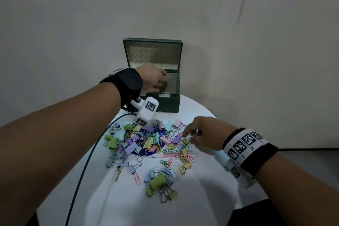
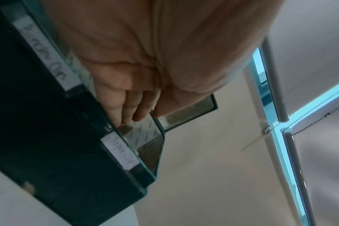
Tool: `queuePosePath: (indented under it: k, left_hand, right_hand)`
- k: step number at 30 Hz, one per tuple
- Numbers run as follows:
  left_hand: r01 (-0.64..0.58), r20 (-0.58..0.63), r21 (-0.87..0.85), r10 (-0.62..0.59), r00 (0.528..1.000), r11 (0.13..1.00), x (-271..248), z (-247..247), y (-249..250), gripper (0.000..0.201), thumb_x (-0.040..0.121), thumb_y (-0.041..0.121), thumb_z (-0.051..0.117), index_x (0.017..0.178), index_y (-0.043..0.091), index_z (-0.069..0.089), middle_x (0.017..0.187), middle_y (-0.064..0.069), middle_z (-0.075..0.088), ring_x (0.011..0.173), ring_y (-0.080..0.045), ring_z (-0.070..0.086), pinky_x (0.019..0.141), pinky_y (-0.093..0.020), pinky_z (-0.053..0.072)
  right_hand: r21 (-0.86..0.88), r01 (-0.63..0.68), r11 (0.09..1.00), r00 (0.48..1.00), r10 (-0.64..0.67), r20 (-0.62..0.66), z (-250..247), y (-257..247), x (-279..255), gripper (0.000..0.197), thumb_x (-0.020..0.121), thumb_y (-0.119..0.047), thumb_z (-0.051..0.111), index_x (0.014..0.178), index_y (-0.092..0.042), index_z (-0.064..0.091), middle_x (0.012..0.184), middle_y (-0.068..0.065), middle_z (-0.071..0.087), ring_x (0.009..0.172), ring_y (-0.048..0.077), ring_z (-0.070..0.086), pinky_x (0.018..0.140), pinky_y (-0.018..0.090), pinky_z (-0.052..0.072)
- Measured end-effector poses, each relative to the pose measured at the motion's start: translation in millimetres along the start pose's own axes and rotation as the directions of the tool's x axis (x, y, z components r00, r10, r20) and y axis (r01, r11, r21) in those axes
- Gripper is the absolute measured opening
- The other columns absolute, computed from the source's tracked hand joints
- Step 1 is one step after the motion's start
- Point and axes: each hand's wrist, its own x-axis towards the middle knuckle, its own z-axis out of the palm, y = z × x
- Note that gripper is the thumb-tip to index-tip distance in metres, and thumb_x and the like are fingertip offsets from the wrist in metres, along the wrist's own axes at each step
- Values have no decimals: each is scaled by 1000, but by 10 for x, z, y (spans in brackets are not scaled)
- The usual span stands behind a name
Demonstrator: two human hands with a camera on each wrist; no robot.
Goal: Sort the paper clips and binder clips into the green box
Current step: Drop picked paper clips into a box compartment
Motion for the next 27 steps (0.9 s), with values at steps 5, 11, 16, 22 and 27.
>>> queuePosePath:
  k: [5, 11, 16, 22, 27]
  left_hand:
    - [-288, -5, 641, 378, 926, 711, -486, 108, -20, 17, 95, 11, 58, 104, 21, 67, 96, 8, 66, 83, -6, 64, 69, -19, 51]
    - [-522, 518, 850, 63, 853, 67, -1049, 396, -472, 19, 93, 44, 60, 107, 35, 70, 97, 15, 57, 89, -6, 58, 79, -27, 50]
    - [-507, 510, 859, 26, 860, -78, -1083, 518, -660, 33, 89, 52, 61, 117, 35, 69, 99, 7, 47, 97, -16, 54, 79, -33, 50]
    - [-521, 527, 850, 87, 845, -83, -1089, 515, -713, 18, 91, 39, 61, 103, 32, 73, 97, 8, 47, 96, -16, 53, 76, -32, 50]
    - [-489, 477, 871, 149, 866, 55, -1091, 387, -745, 13, 90, 34, 57, 87, 27, 68, 93, 8, 57, 85, -15, 58, 77, -36, 54]
  right_hand:
    - [-66, 50, 997, 998, -53, -41, -18, -65, -36, 22, 87, -20, 62, 94, -36, 74, 89, -12, 57, 84, 11, 57, 82, 30, 52]
    - [-56, 1, 998, 1000, -1, 4, -5, -60, -66, 44, 82, -12, 54, 101, -47, 73, 89, -16, 59, 84, 5, 56, 84, 27, 52]
    - [19, 36, 999, 999, -36, 30, 5, -124, -105, 35, 75, -19, 68, 99, -45, 73, 88, -12, 65, 76, 2, 60, 76, 23, 54]
    - [-25, 85, 996, 995, -84, 47, 55, -153, -91, 24, 79, -31, 76, 100, -43, 75, 86, -17, 56, 78, -3, 53, 77, 20, 43]
    - [-48, 88, 995, 996, -88, 5, 98, -135, -33, 6, 85, -34, 72, 90, -31, 73, 88, -13, 65, 81, 8, 59, 74, 25, 48]
